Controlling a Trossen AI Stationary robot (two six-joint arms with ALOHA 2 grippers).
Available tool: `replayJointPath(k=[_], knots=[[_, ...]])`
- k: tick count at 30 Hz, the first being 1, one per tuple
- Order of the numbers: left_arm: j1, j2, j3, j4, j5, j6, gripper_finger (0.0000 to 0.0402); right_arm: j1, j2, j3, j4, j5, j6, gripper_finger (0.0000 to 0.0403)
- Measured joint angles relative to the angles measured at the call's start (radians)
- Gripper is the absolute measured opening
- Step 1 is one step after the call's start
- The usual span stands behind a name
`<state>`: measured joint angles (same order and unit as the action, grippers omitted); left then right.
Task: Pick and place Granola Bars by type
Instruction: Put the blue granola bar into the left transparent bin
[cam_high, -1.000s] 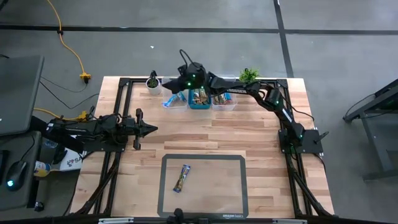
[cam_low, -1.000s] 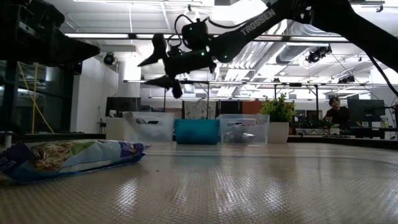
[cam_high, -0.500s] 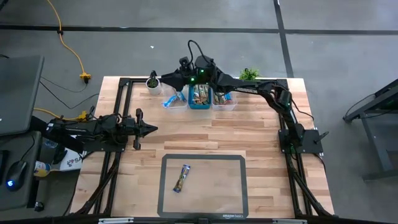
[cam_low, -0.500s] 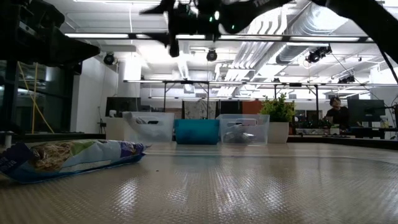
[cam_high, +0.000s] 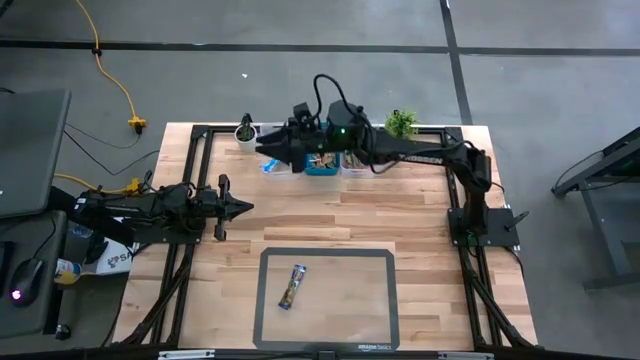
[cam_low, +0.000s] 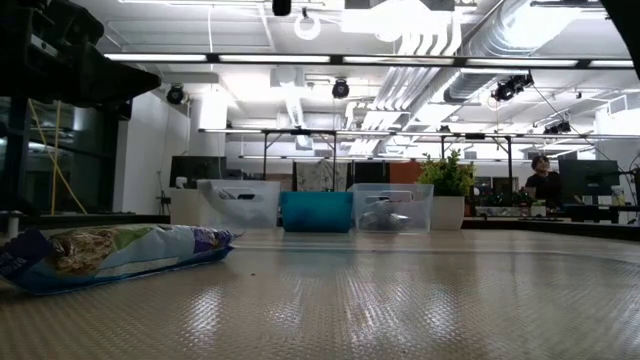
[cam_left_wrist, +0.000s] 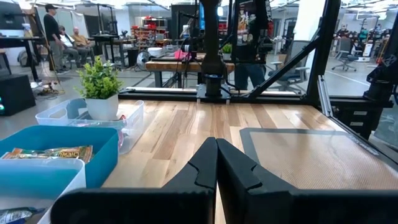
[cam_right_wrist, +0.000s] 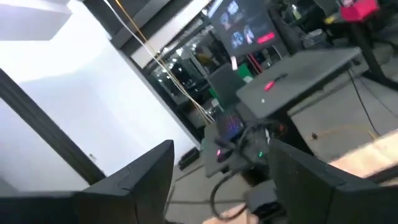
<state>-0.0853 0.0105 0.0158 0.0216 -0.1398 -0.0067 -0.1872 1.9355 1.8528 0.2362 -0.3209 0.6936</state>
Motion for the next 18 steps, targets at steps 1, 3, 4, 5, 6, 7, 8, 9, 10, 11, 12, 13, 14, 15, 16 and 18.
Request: replayJointPath(k=[1, 3, 4, 5, 6, 7, 8, 9, 10, 11, 12, 13, 14, 15, 16, 18], knots=[[0.000, 0.000, 0.000, 0.000, 0.000, 0.000, 0.0001, 0.015, -0.009, 0.000, -0.013, 0.014, 0.005, 0.0243], [0.000, 0.000, 0.000, 0.000, 0.000, 0.000, 0.0001, 0.051, -0.015, 0.000, -0.027, 0.052, 0.015, 0.0244], [0.000, 0.000, 0.000, 0.000, 0.000, 0.000, 0.0001, 0.067, -0.020, 0.000, -0.034, 0.062, 0.028, 0.0244], [0.000, 0.000, 0.000, 0.000, 0.000, 0.000, 0.0001, 0.084, -0.023, 0.000, -0.042, 0.075, 0.044, 0.0245], [0.000, 0.000, 0.000, 0.000, 0.000, 0.000, 0.0001, 0.103, -0.024, 0.000, -0.050, 0.089, 0.062, 0.0245], [0.000, 0.000, 0.000, 0.000, 0.000, 0.000, 0.0001, 0.122, -0.026, 0.000, -0.059, 0.104, 0.079, 0.0245], [0.000, 0.000, 0.000, 0.000, 0.000, 0.000, 0.0001, 0.141, -0.026, 0.000, -0.066, 0.115, 0.102, 0.0244], [0.000, 0.000, 0.000, 0.000, 0.000, 0.000, 0.0001, 0.161, -0.026, 0.000, -0.074, 0.125, 0.129, 0.0244], [0.000, 0.000, 0.000, 0.000, 0.000, 0.000, 0.0001, 0.181, -0.026, 0.000, -0.080, 0.136, 0.158, 0.0243], [0.000, 0.000, 0.000, 0.000, 0.000, 0.000, 0.0001, 0.200, -0.026, 0.000, -0.082, 0.148, 0.185, 0.0243], [0.000, 0.000, 0.000, 0.000, 0.000, 0.000, 0.0001, 0.221, -0.026, 0.000, -0.092, 0.162, 0.211, 0.0243], [0.000, 0.000, 0.000, 0.000, 0.000, 0.000, 0.0001, 0.240, -0.026, 0.000, -0.109, 0.177, 0.235, 0.0243], [0.000, 0.000, 0.000, 0.000, 0.000, 0.000, 0.0001, 0.257, -0.026, 0.000, -0.133, 0.195, 0.264, 0.0243], [0.000, 0.000, 0.000, 0.000, 0.000, 0.000, 0.0001, 0.275, -0.026, 0.000, -0.160, 0.213, 0.294, 0.0243], [0.000, 0.000, 0.000, 0.000, 0.000, 0.000, 0.0001, 0.293, -0.026, 0.000, -0.187, 0.226, 0.328, 0.0243], [0.000, 0.000, 0.000, 0.000, 0.000, 0.000, 0.0001, 0.325, -0.025, -0.001, -0.246, 0.260, 0.397, 0.0243]])
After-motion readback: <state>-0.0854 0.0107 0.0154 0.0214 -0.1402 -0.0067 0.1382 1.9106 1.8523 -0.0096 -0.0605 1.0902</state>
